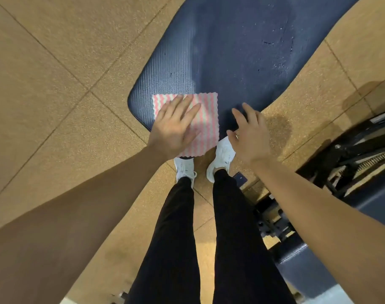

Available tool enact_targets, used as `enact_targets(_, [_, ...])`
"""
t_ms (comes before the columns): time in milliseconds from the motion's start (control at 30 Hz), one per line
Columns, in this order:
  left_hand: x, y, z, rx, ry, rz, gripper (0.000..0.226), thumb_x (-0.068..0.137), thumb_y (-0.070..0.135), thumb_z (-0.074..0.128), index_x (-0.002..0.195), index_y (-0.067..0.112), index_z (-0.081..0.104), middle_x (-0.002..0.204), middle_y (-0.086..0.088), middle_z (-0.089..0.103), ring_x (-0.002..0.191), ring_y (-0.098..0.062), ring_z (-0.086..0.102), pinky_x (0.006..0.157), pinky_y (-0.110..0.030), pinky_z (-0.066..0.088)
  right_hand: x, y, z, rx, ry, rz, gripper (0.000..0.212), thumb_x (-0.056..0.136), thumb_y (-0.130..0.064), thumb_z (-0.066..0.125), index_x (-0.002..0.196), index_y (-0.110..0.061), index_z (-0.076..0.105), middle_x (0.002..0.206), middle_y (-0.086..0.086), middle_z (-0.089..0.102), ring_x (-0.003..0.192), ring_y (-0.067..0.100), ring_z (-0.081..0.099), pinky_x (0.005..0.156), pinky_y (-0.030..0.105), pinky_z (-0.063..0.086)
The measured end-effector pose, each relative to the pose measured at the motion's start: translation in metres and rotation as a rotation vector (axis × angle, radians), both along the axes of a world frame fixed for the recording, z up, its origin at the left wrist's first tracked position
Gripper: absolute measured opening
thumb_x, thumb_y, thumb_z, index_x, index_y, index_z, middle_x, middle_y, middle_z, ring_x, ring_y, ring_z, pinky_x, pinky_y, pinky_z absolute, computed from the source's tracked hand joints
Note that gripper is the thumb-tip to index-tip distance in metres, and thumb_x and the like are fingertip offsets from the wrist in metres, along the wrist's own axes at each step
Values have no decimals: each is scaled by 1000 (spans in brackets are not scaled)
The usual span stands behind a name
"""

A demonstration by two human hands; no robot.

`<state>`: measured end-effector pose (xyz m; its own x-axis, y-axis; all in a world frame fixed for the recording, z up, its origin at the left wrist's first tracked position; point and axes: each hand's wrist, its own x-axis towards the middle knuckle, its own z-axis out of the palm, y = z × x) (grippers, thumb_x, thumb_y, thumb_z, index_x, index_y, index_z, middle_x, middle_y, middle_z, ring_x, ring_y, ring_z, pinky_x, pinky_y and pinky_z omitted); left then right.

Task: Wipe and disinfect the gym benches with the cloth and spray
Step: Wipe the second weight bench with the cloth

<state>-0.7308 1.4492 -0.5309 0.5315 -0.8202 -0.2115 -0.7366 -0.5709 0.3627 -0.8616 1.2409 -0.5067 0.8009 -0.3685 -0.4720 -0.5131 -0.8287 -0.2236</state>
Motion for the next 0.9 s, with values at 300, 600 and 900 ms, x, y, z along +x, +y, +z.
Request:
enact_targets(300, [-31,-7,-58,231,-104,-168,84,99,75,25,166,29,5,174,-9,5,157,-49,4,121,-73,8,2,-13,-53,-63,-94,-32,70,100,-49,50,159,-18,28,168,12,18,155,38,11,124,54,15])
enact_targets(600, [15,-7,-59,258,-127,-94,83,97,78,29,165,33,13,174,-7,7,157,-49,7,119,-76,9,0,-21,-51,-13,-154,-45,69,99,-51,56,155,-16,37,164,14,28,153,40,16,122,58,24])
enact_targets(900, [108,-42,-52,295,-76,253,82,97,79,21,164,39,-3,175,0,-3,158,-44,-3,117,-78,8,5,-23,-45,3,-77,-35,70,97,-52,56,156,-20,35,166,10,25,155,35,11,125,52,15])
